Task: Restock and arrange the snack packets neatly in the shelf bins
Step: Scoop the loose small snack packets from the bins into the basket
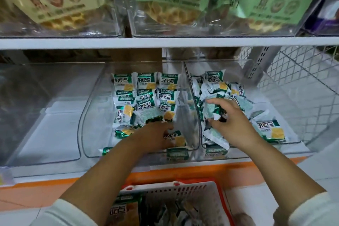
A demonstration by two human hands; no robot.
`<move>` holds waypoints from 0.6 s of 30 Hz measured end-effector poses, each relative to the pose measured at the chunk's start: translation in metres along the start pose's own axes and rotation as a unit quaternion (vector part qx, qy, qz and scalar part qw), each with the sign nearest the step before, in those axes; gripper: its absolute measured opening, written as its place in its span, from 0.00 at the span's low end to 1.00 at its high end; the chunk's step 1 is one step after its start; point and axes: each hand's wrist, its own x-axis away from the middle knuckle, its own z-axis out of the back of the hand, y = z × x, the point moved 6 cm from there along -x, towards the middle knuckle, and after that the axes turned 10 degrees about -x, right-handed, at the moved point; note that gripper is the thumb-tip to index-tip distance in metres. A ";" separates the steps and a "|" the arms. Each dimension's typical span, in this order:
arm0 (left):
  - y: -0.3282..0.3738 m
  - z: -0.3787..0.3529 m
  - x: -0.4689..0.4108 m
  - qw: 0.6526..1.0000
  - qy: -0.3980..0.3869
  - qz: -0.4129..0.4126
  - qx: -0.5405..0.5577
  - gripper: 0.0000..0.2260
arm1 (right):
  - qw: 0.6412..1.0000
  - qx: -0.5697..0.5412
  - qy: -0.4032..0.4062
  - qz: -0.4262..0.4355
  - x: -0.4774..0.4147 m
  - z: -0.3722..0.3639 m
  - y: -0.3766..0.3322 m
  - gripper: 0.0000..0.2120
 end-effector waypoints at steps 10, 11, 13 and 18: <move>-0.005 0.009 0.007 0.998 0.063 0.011 -0.024 0.26 | 0.998 0.045 -0.044 -0.017 0.007 0.000 -0.002 0.33; -0.006 0.009 0.011 0.998 0.061 0.019 0.015 0.27 | 0.999 0.035 -0.026 -0.003 0.008 0.001 -0.004 0.32; -0.005 0.013 0.017 0.994 0.068 0.039 0.080 0.27 | 1.000 0.003 0.009 0.016 0.010 0.006 -0.010 0.30; -0.006 0.043 0.047 0.951 0.202 0.086 0.217 0.25 | 0.993 -0.076 0.085 0.041 0.023 0.022 -0.031 0.26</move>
